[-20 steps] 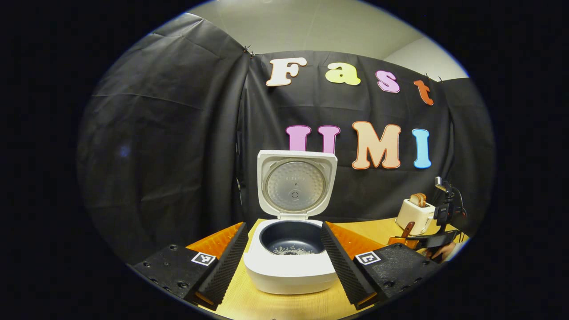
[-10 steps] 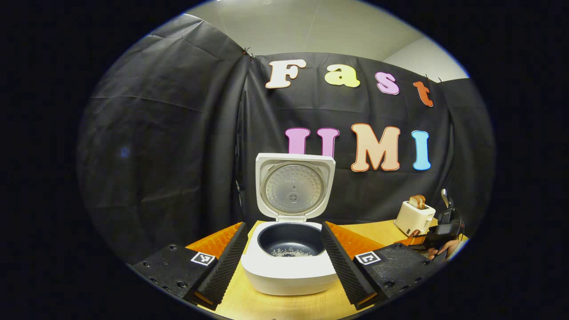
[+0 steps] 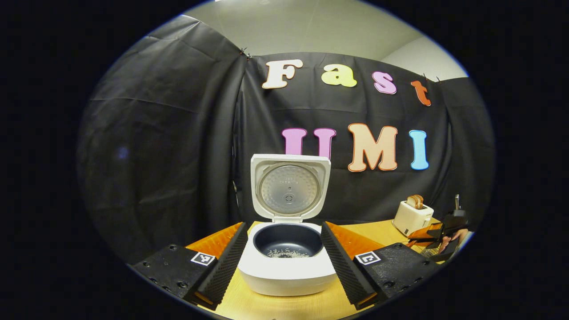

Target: Close the left gripper, press the button to open the rice cooker; take a wooden spoon from the chopstick holder with the right hand, scoop a spoonful of rice and pour it into the rice cooker, then put the wooden spoon back into the chopstick holder.

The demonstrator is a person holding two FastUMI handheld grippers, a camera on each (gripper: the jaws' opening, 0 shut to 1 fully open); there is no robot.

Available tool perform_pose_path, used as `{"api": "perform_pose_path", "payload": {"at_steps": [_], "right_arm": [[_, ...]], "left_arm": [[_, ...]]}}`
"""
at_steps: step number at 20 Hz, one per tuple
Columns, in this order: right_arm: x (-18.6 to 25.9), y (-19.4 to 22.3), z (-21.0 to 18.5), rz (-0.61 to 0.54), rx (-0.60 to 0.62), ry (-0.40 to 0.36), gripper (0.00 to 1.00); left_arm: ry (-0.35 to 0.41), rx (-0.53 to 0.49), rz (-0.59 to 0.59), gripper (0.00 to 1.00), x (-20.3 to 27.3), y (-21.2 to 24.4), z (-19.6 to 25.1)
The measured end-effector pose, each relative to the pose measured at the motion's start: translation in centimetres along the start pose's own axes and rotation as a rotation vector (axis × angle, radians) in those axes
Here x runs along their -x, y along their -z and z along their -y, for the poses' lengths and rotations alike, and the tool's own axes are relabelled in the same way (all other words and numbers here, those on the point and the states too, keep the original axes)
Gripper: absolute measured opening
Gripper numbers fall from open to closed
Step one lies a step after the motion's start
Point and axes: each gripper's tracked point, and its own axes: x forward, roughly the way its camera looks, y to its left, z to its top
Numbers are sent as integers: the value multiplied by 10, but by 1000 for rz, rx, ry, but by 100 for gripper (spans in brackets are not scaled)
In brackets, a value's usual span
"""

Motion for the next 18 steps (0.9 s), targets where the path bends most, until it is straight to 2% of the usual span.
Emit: {"api": "perform_pose_path", "payload": {"at_steps": [3,7,18], "right_arm": [[7,-4,-22,1,-24,-46,23],[11,2,-67,-9,-33,-124,20],[-15,68,-196,-79,77,-282,22]], "left_arm": [[6,3,3,98,-1,-1,1],[7,3,3,99,1,-2,-3],[-44,23,15,99,13,-4,-52]]}}
